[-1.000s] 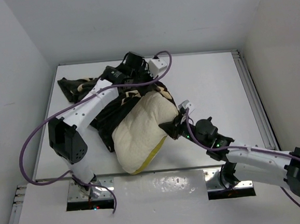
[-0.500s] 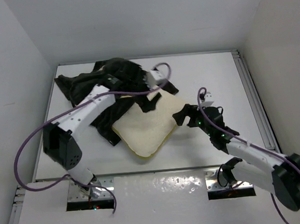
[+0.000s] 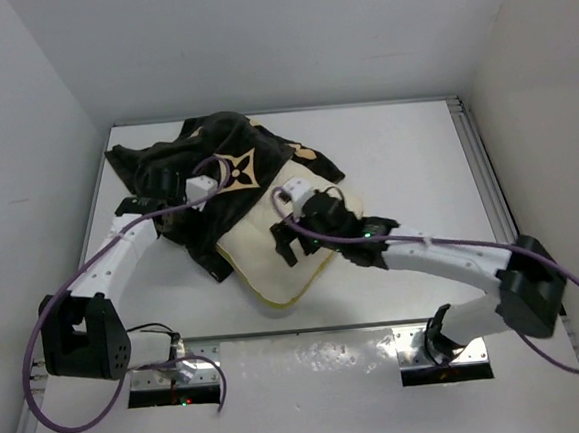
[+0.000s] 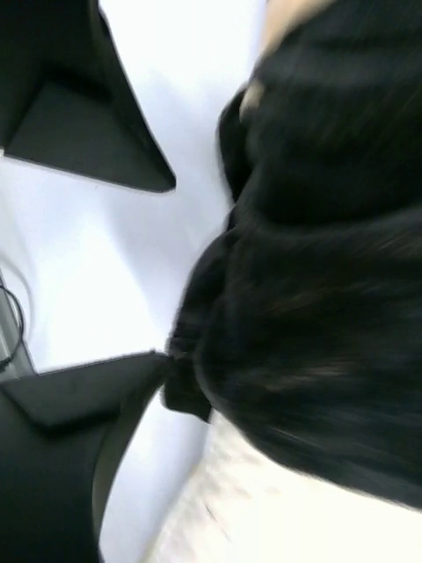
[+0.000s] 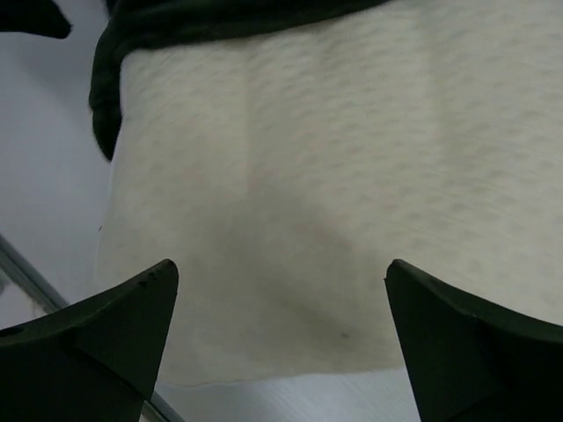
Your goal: Put the pillow into the pillowcase
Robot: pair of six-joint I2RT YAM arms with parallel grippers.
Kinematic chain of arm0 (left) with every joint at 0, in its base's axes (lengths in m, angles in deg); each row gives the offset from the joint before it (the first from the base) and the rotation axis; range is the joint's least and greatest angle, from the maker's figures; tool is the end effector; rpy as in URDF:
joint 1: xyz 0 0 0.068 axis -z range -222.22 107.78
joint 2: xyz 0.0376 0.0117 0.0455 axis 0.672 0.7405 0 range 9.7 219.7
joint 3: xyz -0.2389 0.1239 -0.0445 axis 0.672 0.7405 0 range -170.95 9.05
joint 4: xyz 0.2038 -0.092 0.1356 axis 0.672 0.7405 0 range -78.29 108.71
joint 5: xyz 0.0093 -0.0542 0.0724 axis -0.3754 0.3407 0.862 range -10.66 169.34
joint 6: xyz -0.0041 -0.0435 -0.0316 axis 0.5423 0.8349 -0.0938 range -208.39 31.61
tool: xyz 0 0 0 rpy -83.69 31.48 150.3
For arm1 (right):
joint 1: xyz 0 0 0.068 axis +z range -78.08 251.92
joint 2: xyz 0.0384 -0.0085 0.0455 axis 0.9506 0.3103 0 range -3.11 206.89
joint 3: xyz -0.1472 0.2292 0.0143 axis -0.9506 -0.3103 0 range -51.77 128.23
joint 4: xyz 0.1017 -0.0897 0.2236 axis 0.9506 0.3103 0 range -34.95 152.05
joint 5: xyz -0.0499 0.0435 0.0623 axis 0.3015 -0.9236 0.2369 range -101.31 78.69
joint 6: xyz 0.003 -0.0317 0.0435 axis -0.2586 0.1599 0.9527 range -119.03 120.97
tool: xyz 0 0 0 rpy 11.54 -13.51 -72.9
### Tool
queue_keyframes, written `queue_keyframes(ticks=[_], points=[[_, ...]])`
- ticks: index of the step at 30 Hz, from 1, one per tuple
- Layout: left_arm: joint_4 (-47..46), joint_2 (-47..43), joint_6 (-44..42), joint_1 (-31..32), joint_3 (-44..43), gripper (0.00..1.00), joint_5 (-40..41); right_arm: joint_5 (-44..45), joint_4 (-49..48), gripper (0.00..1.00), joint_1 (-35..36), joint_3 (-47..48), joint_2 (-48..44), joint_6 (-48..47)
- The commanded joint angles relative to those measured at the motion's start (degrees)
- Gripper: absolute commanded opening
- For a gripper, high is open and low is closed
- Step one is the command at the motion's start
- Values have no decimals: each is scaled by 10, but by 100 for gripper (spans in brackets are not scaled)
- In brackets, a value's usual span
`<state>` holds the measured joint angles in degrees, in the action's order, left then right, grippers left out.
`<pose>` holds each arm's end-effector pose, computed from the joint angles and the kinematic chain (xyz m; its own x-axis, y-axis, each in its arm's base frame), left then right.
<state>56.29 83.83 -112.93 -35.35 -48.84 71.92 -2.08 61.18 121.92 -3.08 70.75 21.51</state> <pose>0.2507 -0.0348 0.2610 -0.7133 0.5008 -0.4903 0.5248 0.8454 0.1000 0.1890 0.2162 0.2604 -0.5472 -0.1133 -0.8293 -0.5083 0.8321 0.2217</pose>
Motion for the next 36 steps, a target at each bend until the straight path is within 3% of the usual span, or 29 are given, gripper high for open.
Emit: queue_keyframes(ticks=[1,3,4,7,9,14,16,17,18,21,24,29,35,36], points=[[-2,-3,-64,-12,40,80,10,17,-1,99,63,44,91,-71],[-24,-5,-81,-18,83,84,-13,-1,-52,99,77,56,150,-62],[-38,-7,-90,-20,99,92,-26,-9,-81,99,82,58,169,-38],[-131,-18,-94,-26,160,98,-78,-30,-168,99,83,70,237,18],[-204,-18,-75,-29,189,99,-91,-22,-200,99,85,84,268,55],[-260,23,-57,3,212,95,-89,28,-210,99,106,78,298,64],[-291,64,-34,10,214,83,-57,40,-237,99,118,56,269,34],[-279,82,-28,10,186,71,-60,56,-252,99,124,47,257,19],[-275,98,-14,2,174,43,-78,66,-253,99,133,47,247,5],[-256,137,-1,-37,139,0,-132,90,-246,99,139,52,213,-36],[-217,115,-26,-63,121,0,-161,94,-249,99,140,51,202,-53],[-65,60,-93,-100,24,0,-228,62,-246,99,142,93,247,-60],[48,47,-104,-75,-71,0,-224,27,-201,99,112,226,377,19],[63,44,-104,-46,-81,0,-219,34,-164,99,107,268,394,41]])
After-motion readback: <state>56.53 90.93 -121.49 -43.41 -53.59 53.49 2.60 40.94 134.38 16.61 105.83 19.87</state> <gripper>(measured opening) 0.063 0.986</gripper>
